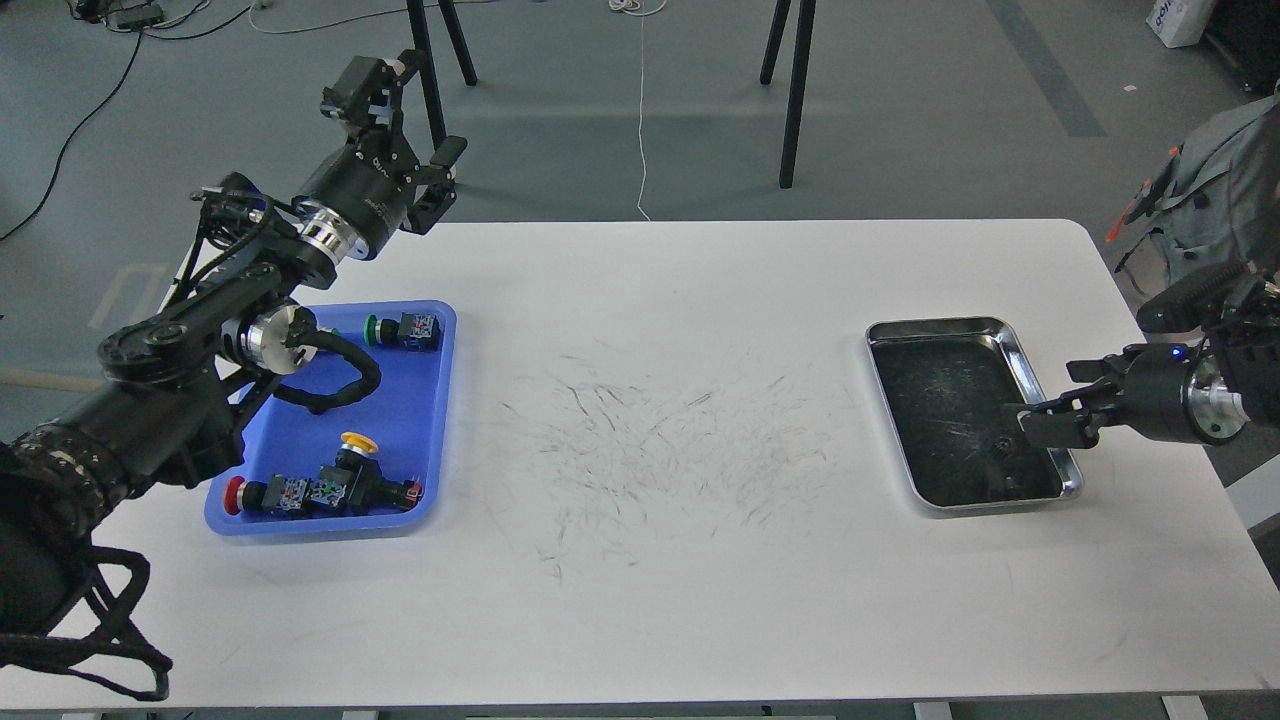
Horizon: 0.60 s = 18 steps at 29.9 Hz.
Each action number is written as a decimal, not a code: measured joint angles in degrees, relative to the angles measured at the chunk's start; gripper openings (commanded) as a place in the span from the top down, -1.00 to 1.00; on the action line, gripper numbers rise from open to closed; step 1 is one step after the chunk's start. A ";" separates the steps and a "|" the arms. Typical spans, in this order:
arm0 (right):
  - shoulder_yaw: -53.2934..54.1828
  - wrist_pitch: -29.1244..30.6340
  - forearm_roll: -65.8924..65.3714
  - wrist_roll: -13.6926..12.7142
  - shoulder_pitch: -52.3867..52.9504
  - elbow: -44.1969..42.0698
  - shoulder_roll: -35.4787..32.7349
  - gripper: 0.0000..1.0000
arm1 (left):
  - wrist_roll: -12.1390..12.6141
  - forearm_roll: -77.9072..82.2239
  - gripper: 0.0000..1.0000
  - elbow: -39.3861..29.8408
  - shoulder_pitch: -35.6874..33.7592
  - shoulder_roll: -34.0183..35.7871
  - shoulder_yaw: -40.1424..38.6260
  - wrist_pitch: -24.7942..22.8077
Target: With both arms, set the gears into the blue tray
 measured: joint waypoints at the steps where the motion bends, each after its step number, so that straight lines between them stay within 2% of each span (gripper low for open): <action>1: -0.32 0.01 -0.21 0.16 -0.36 -0.50 0.40 -0.94 | 0.00 -0.02 -0.98 -0.01 0.00 0.01 0.00 -0.01; 9: -1.32 -0.08 -1.51 1.43 -3.28 -6.84 5.82 -0.91 | 0.00 -0.07 -0.98 0.00 -0.05 0.26 0.00 0.02; 18: -1.32 -0.22 -1.74 1.75 -5.37 -9.38 8.74 -0.85 | 0.00 -0.16 -0.99 0.10 0.16 0.26 0.00 0.36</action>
